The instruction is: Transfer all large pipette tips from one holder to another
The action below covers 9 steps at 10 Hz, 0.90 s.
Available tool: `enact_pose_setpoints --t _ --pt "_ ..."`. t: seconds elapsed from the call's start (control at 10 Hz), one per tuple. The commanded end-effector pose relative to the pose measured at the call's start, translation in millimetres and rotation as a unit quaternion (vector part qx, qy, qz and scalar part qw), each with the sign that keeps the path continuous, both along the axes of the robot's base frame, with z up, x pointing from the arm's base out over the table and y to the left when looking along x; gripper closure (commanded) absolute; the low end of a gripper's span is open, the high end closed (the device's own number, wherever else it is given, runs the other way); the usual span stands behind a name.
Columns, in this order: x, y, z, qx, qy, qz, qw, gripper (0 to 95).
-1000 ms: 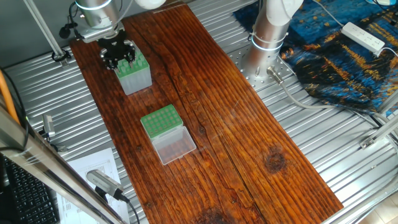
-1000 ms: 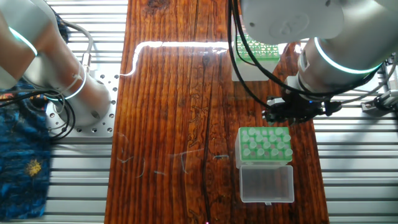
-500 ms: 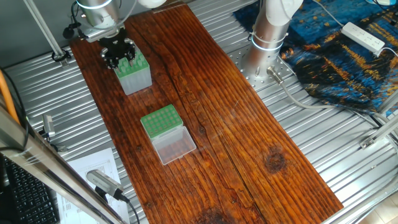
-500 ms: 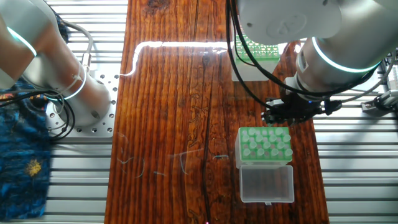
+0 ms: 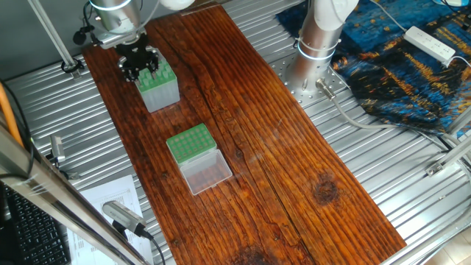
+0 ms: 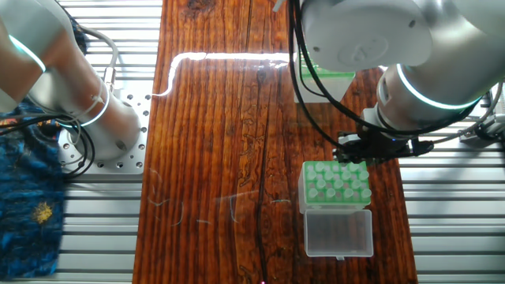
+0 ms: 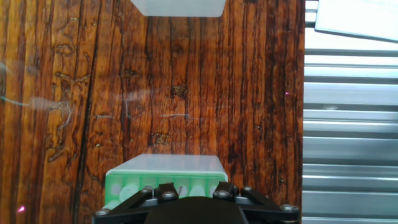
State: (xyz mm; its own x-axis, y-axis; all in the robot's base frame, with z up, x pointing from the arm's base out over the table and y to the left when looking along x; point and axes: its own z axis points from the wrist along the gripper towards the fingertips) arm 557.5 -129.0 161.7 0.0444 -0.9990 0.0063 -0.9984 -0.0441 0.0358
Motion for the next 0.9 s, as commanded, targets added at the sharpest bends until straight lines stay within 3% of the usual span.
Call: enact_pose_setpoints --t 0.1,0.9 --pt "0.0 -1.1 -1.9 -0.005 -0.001 0.003 1.0 57.0" --pt "-3.7 -3.6 -11.0 -0.006 -0.001 0.002 1.0 57.0"
